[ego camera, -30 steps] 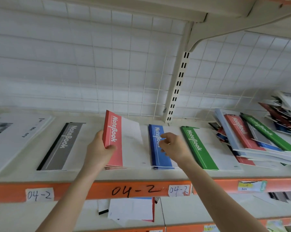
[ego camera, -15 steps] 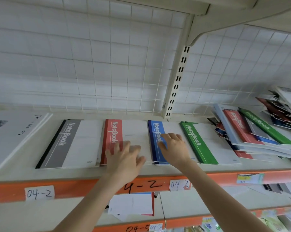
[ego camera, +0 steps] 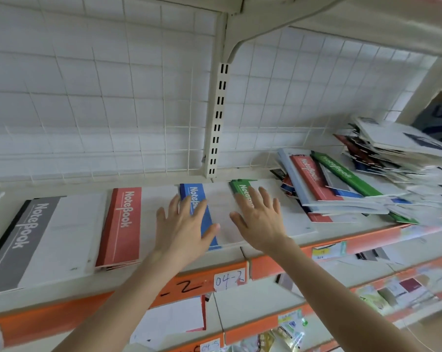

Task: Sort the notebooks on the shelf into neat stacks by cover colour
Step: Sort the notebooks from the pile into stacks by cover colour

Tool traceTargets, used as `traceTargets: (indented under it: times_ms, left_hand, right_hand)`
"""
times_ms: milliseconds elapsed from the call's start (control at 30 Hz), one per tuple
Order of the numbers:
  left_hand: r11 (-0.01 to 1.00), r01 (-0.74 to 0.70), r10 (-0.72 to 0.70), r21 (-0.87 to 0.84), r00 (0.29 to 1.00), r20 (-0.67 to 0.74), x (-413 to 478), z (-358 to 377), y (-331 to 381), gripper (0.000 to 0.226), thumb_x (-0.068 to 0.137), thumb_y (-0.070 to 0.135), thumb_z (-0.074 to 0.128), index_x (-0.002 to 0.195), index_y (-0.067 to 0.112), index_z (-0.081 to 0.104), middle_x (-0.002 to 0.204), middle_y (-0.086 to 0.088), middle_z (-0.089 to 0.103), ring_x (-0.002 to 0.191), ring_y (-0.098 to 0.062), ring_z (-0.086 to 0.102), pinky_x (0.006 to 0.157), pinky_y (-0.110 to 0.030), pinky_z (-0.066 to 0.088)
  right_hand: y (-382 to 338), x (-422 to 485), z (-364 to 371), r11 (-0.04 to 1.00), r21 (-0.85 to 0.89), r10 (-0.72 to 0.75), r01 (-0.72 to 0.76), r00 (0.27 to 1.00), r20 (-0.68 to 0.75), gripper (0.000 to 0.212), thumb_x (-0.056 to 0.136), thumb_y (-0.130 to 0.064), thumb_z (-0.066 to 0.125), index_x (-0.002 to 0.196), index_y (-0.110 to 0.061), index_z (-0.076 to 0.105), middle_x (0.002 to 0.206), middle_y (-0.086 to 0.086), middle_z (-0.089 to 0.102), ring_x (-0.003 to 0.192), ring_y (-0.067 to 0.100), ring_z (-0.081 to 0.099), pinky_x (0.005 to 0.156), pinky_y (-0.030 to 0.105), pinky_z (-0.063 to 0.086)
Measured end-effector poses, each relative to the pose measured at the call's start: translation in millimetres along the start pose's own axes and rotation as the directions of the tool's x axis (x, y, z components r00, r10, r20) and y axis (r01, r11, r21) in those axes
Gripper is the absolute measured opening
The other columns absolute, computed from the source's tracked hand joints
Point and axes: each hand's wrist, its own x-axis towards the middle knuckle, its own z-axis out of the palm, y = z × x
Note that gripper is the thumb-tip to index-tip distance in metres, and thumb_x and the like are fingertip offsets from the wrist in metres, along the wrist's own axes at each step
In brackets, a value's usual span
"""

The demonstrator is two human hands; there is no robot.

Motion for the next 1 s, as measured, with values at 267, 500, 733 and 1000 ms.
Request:
traceTargets:
  times_ms: [267,500,733,1000]
  left_hand:
    - [0.983,-0.18,0.177,-0.029,0.981,-0.072,52.1,-8.5,83.2,0.062,0.096,0.054,0.027,0.149,0.023,0.016,0.157,-0.005,0.012,0.144,-0.024,0.007,0.113,-0.045,0.018]
    - [0.962,-0.274,0.27,-0.008,0.952,-0.141,88.5,-6.4,158.1,0.055,0.097,0.049,0.028,0.145,0.022,0.025,0.15,-0.003,0.027,0.14,-0.022,0.018,0.108,-0.039,0.026]
    - [0.951,-0.309,0.307,0.01,0.941,-0.144,105.6,8.3,203.4,0.051,0.098,0.048,0.028,0.14,0.021,0.035,0.142,-0.003,0.039,0.132,-0.022,0.032,0.103,-0.036,0.032]
    - [0.764,-0.162,0.199,-0.625,0.98,-0.011,107.0,10.9,208.3,0.049,0.096,0.052,0.028,0.127,0.02,0.05,0.128,-0.003,0.053,0.116,-0.022,0.048,0.091,-0.032,0.039]
  right_hand:
    - [152.5,6.6,-29.5,0.92,0.095,0.393,-0.381,0.895,-0.211,0.044,0.096,-0.039,0.035,0.131,-0.015,0.045,0.139,0.009,0.041,0.132,0.031,0.029,0.106,0.049,0.028]
    - [253.0,-0.5,-37.8,0.826,0.114,0.552,-0.552,0.833,0.027,0.04,0.093,-0.04,0.041,0.115,-0.009,0.054,0.109,0.011,0.058,0.098,0.03,0.055,0.074,0.032,0.044]
    - [250.7,-9.2,-44.5,0.893,-0.214,0.385,-0.396,0.918,-0.094,0.024,0.095,-0.007,0.031,0.113,-0.006,0.048,0.105,0.011,0.063,0.089,0.03,0.06,0.063,0.031,0.038]
    - [194.6,-18.6,-40.2,0.967,-0.253,-0.108,-0.009,0.89,-0.444,0.013,0.055,-0.005,0.065,0.059,-0.012,0.054,0.037,-0.004,0.047,0.026,0.015,0.04,0.04,0.015,0.017]
